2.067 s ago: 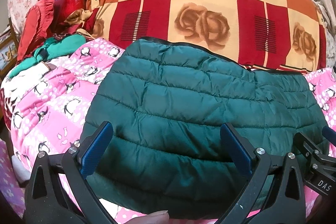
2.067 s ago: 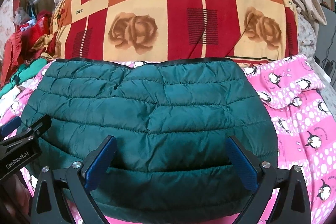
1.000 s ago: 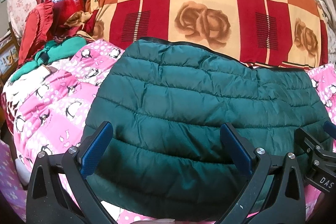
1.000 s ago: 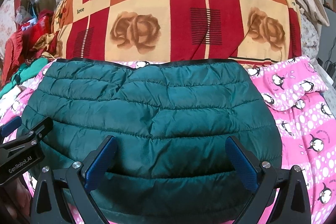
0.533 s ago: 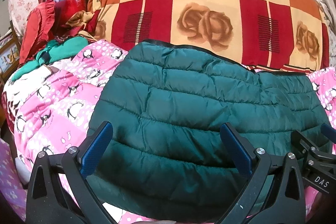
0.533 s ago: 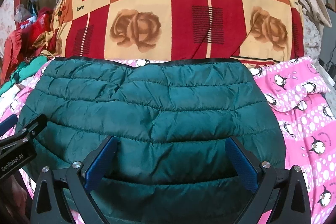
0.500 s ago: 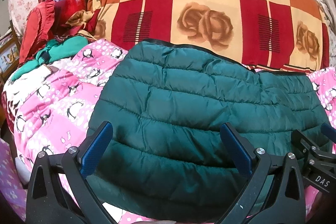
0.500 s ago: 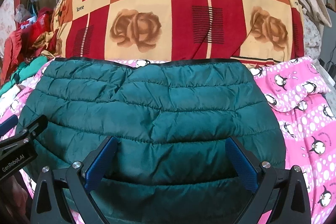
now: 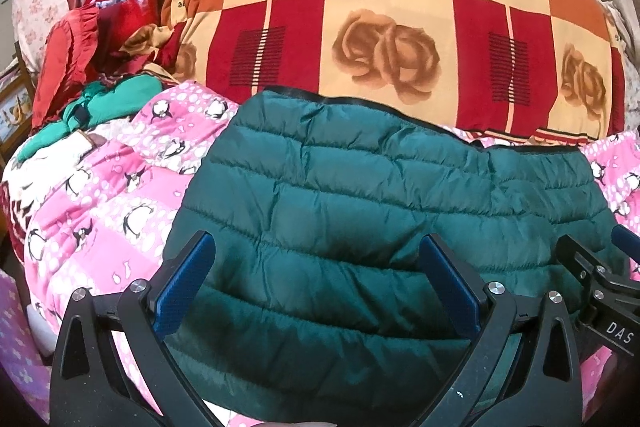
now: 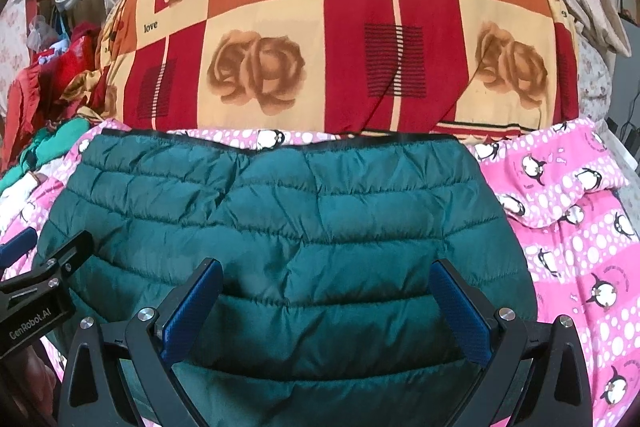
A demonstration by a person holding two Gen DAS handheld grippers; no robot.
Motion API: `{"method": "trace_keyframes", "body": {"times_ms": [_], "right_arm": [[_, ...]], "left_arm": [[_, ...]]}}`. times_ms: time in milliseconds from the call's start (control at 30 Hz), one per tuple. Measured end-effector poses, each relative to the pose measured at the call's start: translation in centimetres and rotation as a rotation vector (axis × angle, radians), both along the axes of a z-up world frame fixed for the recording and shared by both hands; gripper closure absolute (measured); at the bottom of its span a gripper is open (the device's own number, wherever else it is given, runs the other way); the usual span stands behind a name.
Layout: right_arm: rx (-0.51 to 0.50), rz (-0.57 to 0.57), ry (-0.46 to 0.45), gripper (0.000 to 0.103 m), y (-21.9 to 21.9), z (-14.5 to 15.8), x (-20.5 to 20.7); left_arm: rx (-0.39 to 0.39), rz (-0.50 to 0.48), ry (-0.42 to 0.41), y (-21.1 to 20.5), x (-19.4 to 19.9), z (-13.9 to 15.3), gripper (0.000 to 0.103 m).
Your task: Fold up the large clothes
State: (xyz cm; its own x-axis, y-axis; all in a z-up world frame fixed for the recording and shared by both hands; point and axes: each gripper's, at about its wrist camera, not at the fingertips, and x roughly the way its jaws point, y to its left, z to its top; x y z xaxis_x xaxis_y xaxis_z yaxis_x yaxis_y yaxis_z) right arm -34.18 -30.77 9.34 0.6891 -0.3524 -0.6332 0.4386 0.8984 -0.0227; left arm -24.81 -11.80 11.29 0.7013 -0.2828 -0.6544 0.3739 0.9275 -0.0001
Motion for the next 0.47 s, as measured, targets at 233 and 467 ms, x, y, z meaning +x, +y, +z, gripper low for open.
{"method": "trace_keyframes", "body": {"times_ms": [233,467], "right_arm": [[0.001,0.004,-0.004,0.001,-0.24,0.42,0.61],[0.020,0.016,0.002,0.001,-0.69,0.29,0.82]], "left_arm": [[-0.005,0.001,-0.009,-0.40,0.42,0.41,0.001],[-0.006,-0.027,-0.028,-0.33,0.71,0.45,0.001]]}}
